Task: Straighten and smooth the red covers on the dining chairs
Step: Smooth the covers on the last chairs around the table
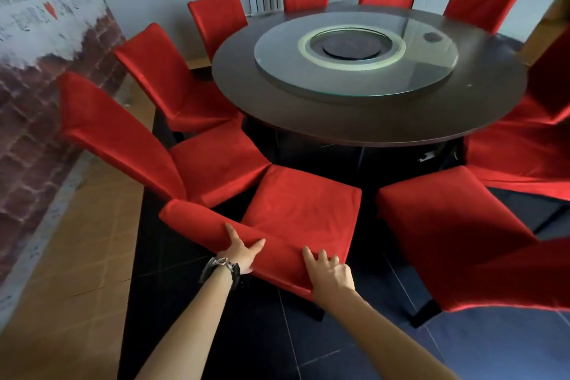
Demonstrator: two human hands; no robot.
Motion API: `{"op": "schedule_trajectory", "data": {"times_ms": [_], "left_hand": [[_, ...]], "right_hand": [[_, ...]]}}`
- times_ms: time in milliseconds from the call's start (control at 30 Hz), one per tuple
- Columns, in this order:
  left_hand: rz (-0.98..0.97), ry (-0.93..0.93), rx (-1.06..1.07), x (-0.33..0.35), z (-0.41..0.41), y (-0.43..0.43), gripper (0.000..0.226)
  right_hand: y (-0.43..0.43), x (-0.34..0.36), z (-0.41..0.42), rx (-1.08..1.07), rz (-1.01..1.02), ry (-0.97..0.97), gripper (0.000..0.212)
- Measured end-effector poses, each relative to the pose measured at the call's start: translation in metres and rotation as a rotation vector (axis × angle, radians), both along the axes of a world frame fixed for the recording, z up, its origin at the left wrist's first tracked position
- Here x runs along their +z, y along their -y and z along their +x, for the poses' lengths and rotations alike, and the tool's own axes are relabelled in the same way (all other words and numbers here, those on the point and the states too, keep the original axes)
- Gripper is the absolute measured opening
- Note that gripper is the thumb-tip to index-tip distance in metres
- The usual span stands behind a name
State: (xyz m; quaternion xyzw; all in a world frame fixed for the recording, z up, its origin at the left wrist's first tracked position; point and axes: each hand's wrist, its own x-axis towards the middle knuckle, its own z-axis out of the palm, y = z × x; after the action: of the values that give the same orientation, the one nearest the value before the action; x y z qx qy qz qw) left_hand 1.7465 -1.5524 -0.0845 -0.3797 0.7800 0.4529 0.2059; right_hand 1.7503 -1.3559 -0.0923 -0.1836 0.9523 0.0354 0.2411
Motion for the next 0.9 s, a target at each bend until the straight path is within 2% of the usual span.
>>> {"op": "schedule_trajectory", "data": {"times_ms": [133, 300, 533, 900], "left_hand": [[0.054, -0.063, 0.144, -0.001, -0.004, 0.006, 0.132], [0.032, -0.141, 0.348, -0.004, -0.003, -0.007, 0.140], [0.069, -0.164, 0.345, -0.003, 0.015, -0.057, 0.138], [0.103, -0.115, 0.167, 0.003, 0.005, -0.077, 0.135]], "right_hand": [[-0.008, -0.003, -0.002, 0.052, -0.069, -0.031, 0.081], [-0.022, -0.006, -0.001, 0.073, -0.103, -0.040, 0.074], [-0.070, -0.004, 0.004, 0.052, -0.097, -0.047, 0.069], [-0.104, 0.001, 0.001, -0.004, -0.102, -0.027, 0.063]]}}
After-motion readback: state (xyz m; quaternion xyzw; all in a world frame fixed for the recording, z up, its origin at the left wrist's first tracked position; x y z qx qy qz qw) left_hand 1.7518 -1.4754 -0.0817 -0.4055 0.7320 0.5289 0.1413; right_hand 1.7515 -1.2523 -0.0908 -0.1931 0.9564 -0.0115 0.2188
